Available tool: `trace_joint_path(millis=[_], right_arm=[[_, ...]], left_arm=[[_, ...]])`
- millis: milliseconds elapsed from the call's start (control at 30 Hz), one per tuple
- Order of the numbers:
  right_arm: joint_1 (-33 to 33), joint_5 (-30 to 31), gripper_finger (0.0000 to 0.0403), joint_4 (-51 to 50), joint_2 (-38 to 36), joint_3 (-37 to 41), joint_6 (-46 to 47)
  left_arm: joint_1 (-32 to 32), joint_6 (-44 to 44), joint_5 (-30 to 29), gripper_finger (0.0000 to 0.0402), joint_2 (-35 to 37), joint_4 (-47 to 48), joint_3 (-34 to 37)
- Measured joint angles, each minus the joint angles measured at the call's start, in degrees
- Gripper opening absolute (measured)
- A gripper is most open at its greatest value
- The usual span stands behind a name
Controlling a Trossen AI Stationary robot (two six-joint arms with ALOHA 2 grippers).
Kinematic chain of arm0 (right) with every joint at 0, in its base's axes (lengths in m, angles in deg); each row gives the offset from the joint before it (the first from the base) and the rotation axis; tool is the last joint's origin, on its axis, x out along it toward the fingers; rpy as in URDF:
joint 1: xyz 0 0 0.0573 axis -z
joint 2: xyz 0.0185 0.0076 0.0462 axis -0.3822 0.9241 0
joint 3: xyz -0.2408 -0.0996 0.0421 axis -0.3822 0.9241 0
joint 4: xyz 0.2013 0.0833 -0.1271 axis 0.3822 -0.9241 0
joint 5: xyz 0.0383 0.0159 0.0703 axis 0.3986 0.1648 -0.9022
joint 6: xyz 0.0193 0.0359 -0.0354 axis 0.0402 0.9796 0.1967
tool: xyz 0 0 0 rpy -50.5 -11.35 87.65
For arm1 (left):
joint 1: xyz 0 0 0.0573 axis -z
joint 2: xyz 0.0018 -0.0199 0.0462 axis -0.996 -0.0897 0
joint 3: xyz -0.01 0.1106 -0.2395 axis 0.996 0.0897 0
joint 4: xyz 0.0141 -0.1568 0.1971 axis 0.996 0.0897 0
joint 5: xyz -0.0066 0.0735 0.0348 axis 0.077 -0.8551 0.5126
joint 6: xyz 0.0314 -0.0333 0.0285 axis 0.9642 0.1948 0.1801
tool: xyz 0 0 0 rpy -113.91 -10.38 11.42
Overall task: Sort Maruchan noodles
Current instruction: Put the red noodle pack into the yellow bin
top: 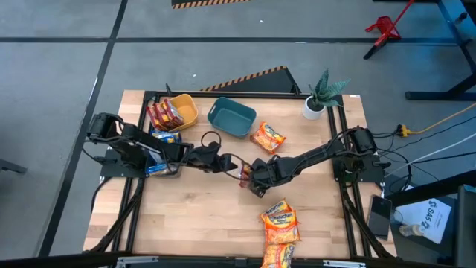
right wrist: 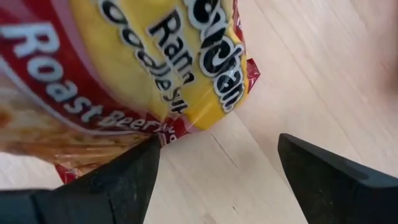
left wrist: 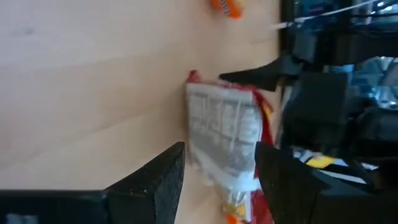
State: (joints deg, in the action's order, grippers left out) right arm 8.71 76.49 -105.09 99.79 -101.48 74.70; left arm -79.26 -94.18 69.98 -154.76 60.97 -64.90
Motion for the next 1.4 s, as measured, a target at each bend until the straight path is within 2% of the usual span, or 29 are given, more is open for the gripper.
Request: trace_joint_path(millis=[167,500,900,1133,1267,1400], right_arm=[[0.00,0.34,0.0314,1.50,-0.02,-0.04,0.00],[-0.02,1.41,0.0314,2.55,-0.07,-0.09,0.23],[-0.02,2.27,0.0314,5.27,-0.07,-0.09,0.02],[-0.02,2.36,0.0314,6.11,-0.07,-0.11,-1.05],[-0.11,1.83,0.0314,6.04,-0.08,-0.11,-1.08],[-0.13,-1.27,0.0314,5.93,-1.15,-0.26,-1.18]], left_arm=[[-0.74,3.57,1.78,0.0202,-0.74,-0.71,0.00],[-0.82,3.02,4.55,0.0243,-3.98,-3.36,0.04],[-0.17,4.22,4.24,0.0245,-3.96,-3.97,0.04],[-0.18,3.63,4.43,0.0202,-3.96,-2.77,0.04],[-0.19,2.78,4.43,0.0156,-3.96,-2.75,0.04],[-0.17,2.76,4.43,0.0106,-3.96,-2.60,0.04]])
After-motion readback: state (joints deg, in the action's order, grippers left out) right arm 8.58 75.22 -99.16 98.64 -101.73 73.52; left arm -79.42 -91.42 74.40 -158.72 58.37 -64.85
